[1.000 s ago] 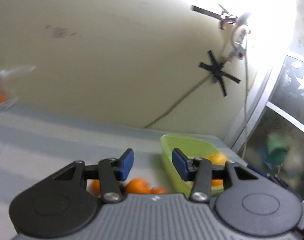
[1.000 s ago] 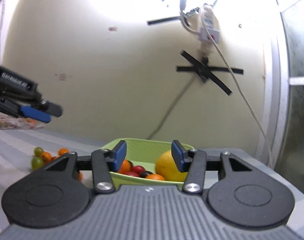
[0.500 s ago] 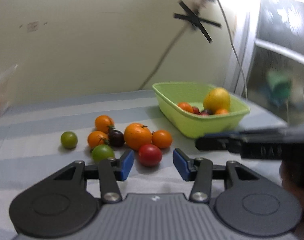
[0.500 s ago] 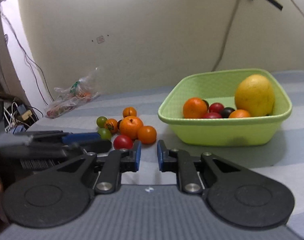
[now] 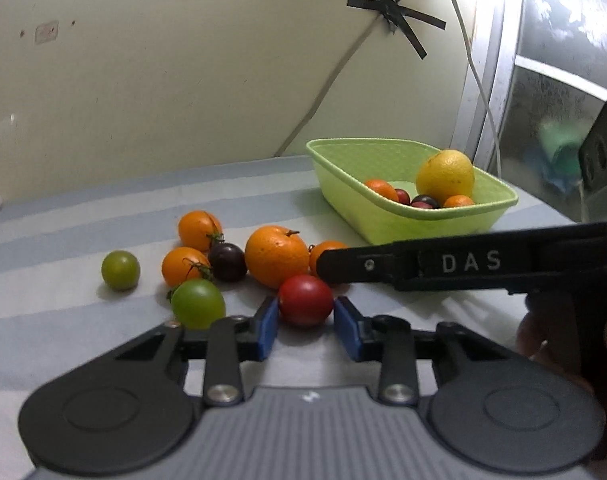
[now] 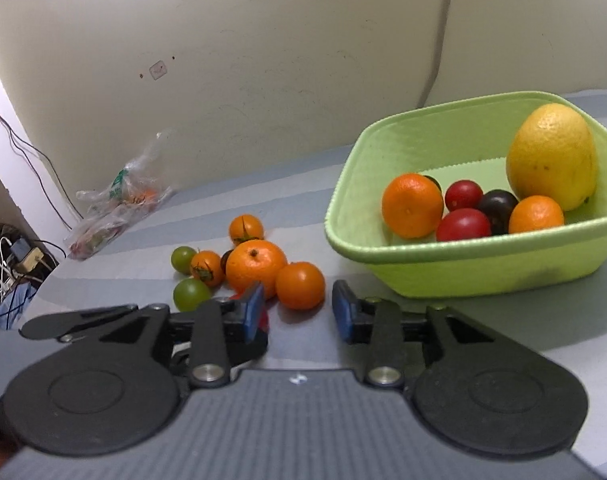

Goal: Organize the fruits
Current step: 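Grasp a red tomato with the left gripper while the right grasps an orange tomato, then move both tomatoes over the green basket and open both grippers, then grasp a green tomato with the left gripper while the right grasps a mandarin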

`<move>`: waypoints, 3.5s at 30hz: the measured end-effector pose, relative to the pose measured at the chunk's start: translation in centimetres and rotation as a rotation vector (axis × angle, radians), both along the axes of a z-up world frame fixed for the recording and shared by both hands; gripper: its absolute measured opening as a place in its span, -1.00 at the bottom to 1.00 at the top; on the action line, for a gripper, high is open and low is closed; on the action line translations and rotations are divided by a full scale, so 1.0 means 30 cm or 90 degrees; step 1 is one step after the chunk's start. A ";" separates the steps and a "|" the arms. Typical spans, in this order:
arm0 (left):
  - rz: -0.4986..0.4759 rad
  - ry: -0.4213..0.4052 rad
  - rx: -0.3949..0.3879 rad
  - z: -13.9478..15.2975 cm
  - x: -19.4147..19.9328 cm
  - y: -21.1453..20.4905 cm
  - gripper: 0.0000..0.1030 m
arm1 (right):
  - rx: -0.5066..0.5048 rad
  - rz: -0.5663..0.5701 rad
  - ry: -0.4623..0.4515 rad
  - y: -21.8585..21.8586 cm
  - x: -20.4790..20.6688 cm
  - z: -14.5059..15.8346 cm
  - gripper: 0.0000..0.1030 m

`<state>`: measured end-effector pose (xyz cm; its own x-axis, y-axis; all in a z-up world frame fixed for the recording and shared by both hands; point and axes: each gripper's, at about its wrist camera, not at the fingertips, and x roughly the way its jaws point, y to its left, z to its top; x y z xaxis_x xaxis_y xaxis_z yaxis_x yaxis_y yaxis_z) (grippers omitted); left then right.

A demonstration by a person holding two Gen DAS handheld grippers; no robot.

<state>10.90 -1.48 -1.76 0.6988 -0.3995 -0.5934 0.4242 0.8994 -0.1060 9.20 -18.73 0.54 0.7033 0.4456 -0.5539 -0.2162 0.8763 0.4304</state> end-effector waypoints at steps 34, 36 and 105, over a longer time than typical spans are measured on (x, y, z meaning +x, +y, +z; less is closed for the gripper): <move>-0.136 -0.065 -0.018 0.161 -0.233 -0.211 -0.39 | -0.022 -0.092 -0.133 -0.216 -0.344 0.090 -0.42; -0.143 -0.070 -0.008 0.175 -0.215 -0.234 -0.39 | -0.025 -0.098 -0.133 -0.220 -0.339 0.080 -0.42; 0.133 0.065 -0.145 -0.004 0.027 0.244 -0.42 | -0.257 0.141 -0.122 0.239 0.039 -0.005 -0.26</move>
<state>11.70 5.84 -1.88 0.7217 -0.3836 -0.5762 0.2092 0.9144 -0.3466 10.39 -11.56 0.39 0.7226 0.3723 -0.5825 -0.4575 0.8892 0.0008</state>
